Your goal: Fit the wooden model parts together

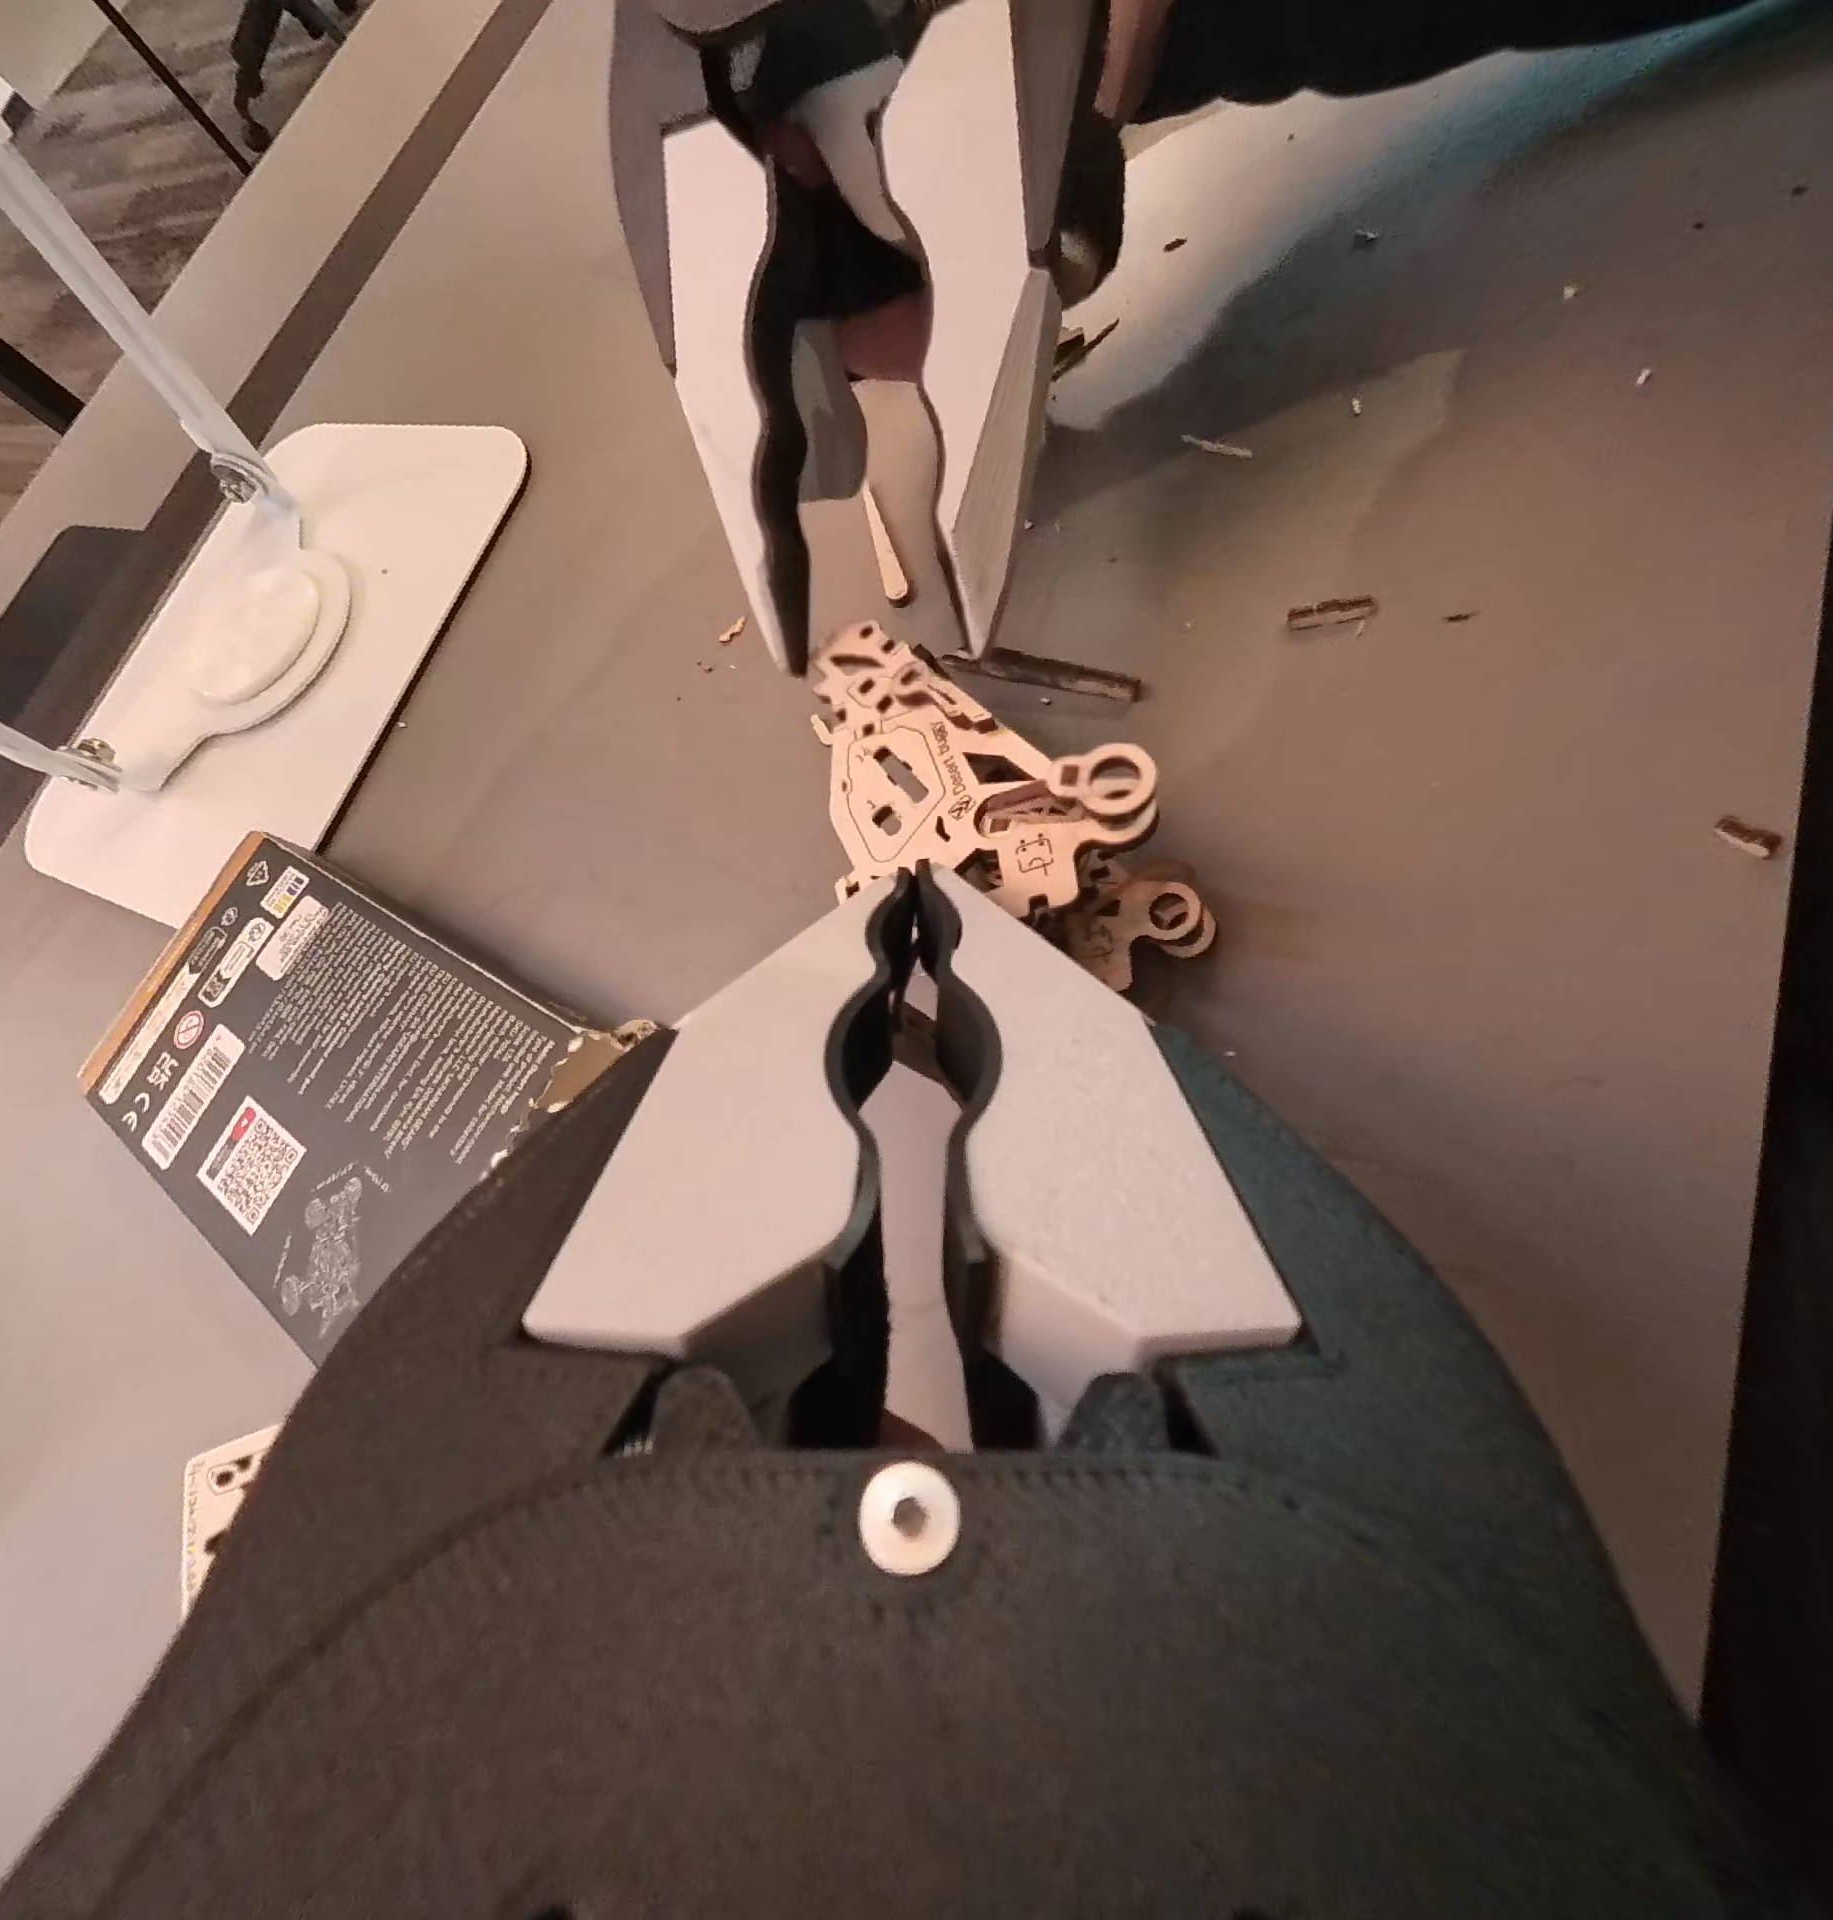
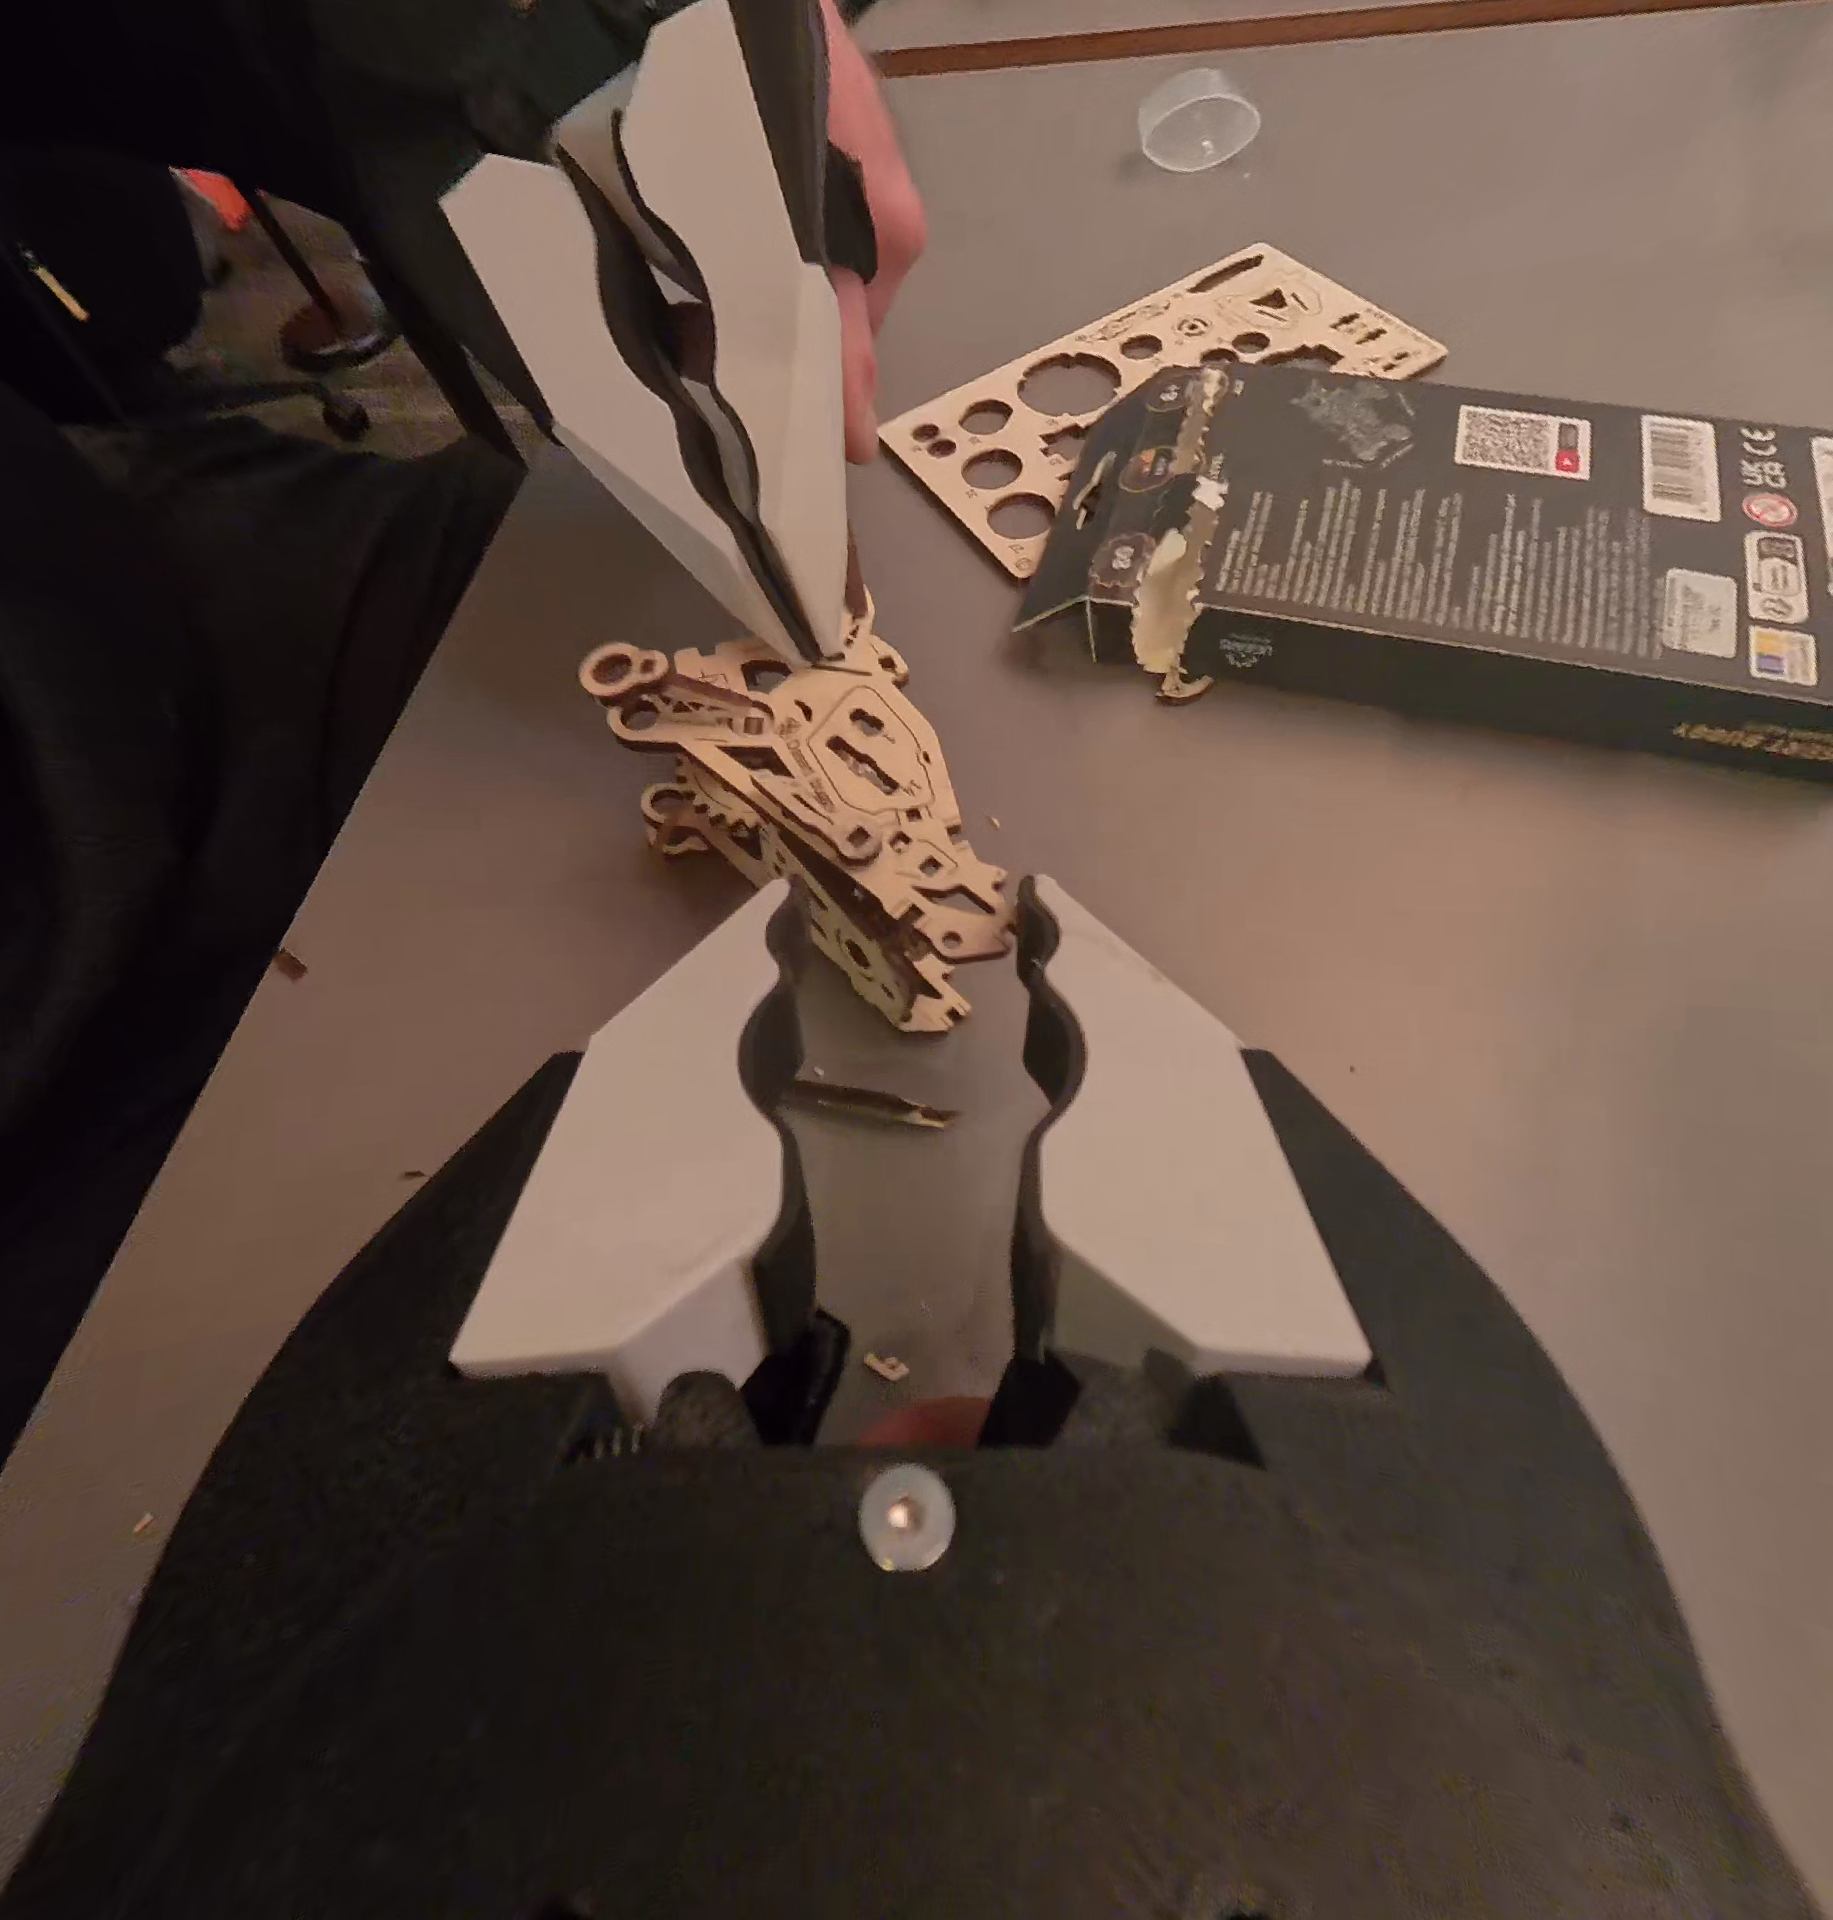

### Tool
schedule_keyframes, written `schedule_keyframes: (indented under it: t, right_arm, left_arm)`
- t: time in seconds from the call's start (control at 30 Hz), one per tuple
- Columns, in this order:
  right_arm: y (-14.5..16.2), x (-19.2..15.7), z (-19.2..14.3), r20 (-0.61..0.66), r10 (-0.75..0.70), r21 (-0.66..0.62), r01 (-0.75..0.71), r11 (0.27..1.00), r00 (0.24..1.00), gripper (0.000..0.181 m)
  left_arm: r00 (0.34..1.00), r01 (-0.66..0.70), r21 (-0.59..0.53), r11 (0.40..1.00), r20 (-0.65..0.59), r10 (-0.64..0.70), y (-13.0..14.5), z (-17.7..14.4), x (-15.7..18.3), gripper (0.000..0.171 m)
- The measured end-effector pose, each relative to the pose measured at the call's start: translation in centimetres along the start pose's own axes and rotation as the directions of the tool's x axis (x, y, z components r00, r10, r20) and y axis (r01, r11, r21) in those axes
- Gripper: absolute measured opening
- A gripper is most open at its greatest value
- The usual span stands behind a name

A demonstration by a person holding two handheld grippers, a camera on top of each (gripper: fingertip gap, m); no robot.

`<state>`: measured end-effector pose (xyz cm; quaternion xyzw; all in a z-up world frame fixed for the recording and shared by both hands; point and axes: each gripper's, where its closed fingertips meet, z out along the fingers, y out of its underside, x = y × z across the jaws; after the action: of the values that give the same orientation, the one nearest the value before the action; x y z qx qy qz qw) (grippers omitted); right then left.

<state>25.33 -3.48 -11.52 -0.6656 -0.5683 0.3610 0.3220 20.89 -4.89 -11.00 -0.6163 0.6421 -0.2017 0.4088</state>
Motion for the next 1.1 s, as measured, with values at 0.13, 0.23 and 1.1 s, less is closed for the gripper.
schedule_keyframes:
  t: [0.13, 0.23, 1.1]
  right_arm:
    - [1.1, 0.5, 0.0, -0.021, 0.013, -0.021, -0.013, 1.000, 1.000, 0.042]
    - [1.5, 0.5, 0.0, -0.017, 0.023, -0.019, -0.023, 1.000, 1.000, 0.042]
    - [2.3, 0.2, 1.3, -0.051, -0.089, -0.118, 0.082, 0.990, 0.995, 0.018]
  left_arm:
    - [1.000, -0.009, -0.002, 1.000, -0.004, 0.009, 0.0, 0.0, 0.0, 0.000]
    - [1.000, 0.011, 0.009, 1.000, -0.010, -0.011, 0.0, -0.1, -0.1, 0.000]
    - [0.998, -0.024, -0.052, 0.998, -0.065, 0.021, -1.4, 1.0, -2.0, 0.010]
